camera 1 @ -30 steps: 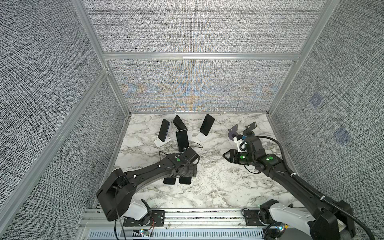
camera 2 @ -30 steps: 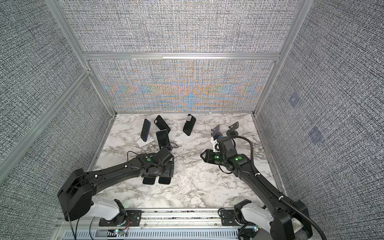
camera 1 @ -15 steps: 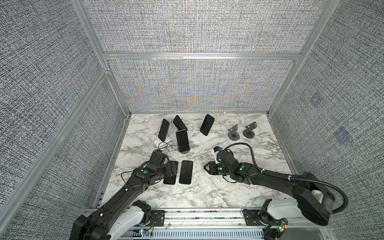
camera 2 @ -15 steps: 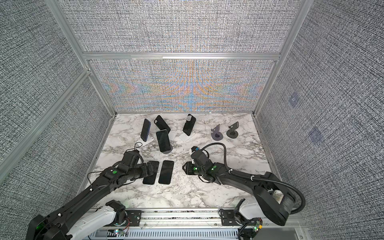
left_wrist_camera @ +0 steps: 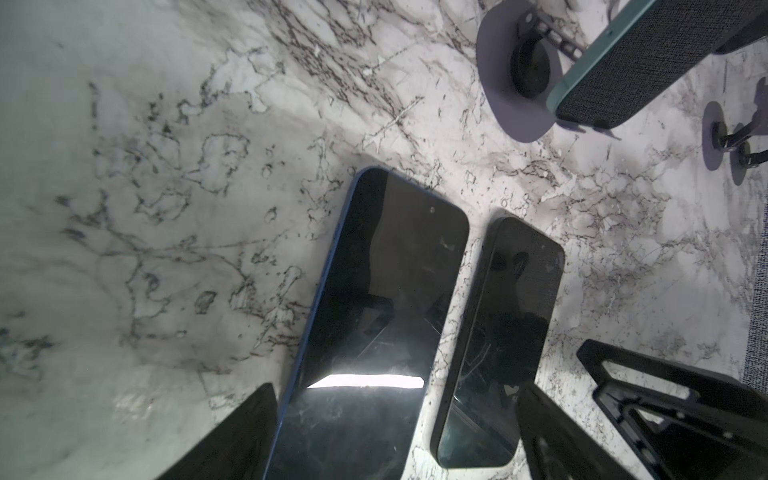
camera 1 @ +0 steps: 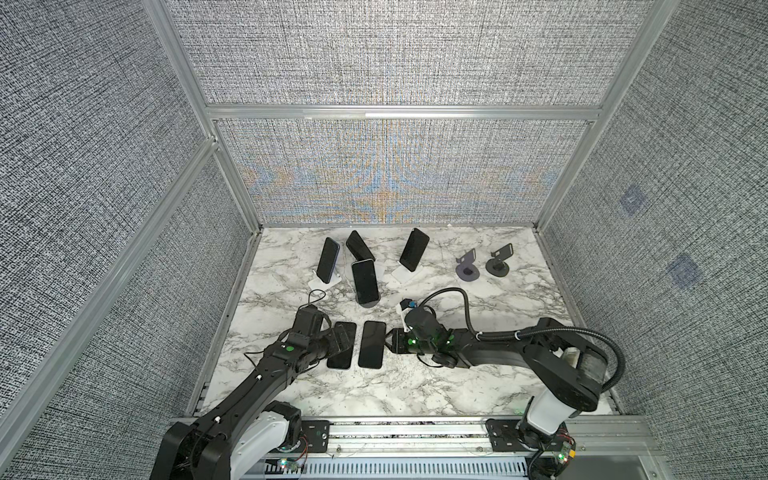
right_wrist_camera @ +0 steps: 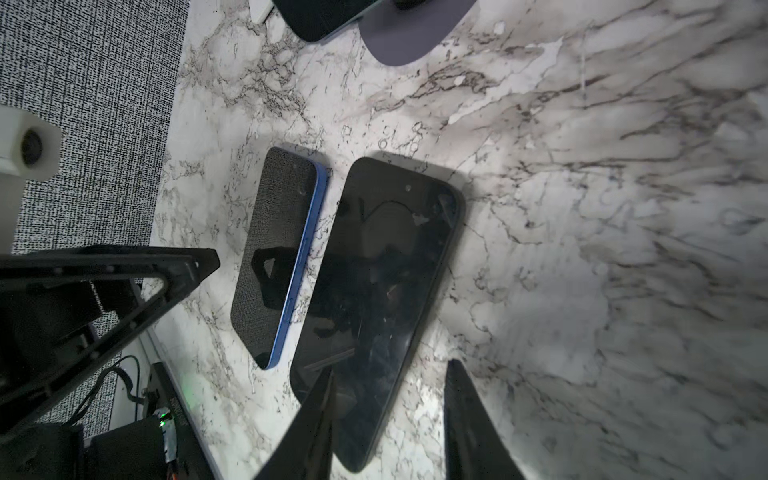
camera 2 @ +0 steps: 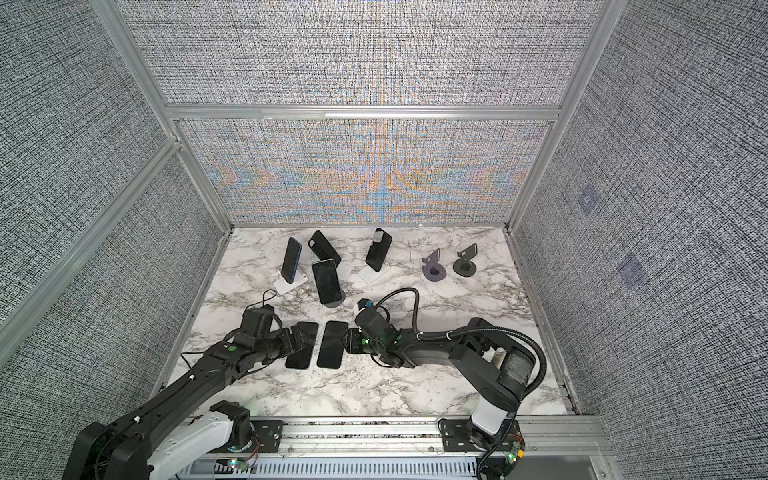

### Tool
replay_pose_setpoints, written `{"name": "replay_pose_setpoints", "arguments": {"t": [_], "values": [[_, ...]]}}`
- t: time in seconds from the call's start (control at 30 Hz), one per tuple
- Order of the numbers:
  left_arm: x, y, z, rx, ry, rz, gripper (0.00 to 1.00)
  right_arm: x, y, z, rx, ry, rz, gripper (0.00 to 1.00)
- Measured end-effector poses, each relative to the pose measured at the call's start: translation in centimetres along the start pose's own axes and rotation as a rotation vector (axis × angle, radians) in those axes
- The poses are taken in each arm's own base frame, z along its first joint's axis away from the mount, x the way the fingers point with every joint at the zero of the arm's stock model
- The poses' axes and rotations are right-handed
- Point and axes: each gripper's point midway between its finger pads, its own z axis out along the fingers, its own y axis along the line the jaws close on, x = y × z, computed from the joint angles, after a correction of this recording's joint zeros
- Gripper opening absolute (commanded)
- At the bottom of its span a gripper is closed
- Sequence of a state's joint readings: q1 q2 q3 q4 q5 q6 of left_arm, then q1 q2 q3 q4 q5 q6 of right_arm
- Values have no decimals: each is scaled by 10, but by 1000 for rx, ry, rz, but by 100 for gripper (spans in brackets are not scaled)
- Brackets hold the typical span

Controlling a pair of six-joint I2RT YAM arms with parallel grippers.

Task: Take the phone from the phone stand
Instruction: 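Move the right gripper onto the black phone while the left gripper lowers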

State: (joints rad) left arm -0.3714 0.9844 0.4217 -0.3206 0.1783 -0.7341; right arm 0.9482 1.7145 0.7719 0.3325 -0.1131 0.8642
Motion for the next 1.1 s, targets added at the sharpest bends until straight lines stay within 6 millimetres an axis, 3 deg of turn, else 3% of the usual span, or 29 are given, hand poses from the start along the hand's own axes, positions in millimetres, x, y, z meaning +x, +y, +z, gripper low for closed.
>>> {"name": "replay_pose_setpoints", "arguments": {"t": [0.43,1.1], "values": [[0,2,6,-5,3,-3,90,5,7,29,-17,11,4,28],[9,15,16,-41,31,-17,89,15,19,29,-35,16,13,30]]}}
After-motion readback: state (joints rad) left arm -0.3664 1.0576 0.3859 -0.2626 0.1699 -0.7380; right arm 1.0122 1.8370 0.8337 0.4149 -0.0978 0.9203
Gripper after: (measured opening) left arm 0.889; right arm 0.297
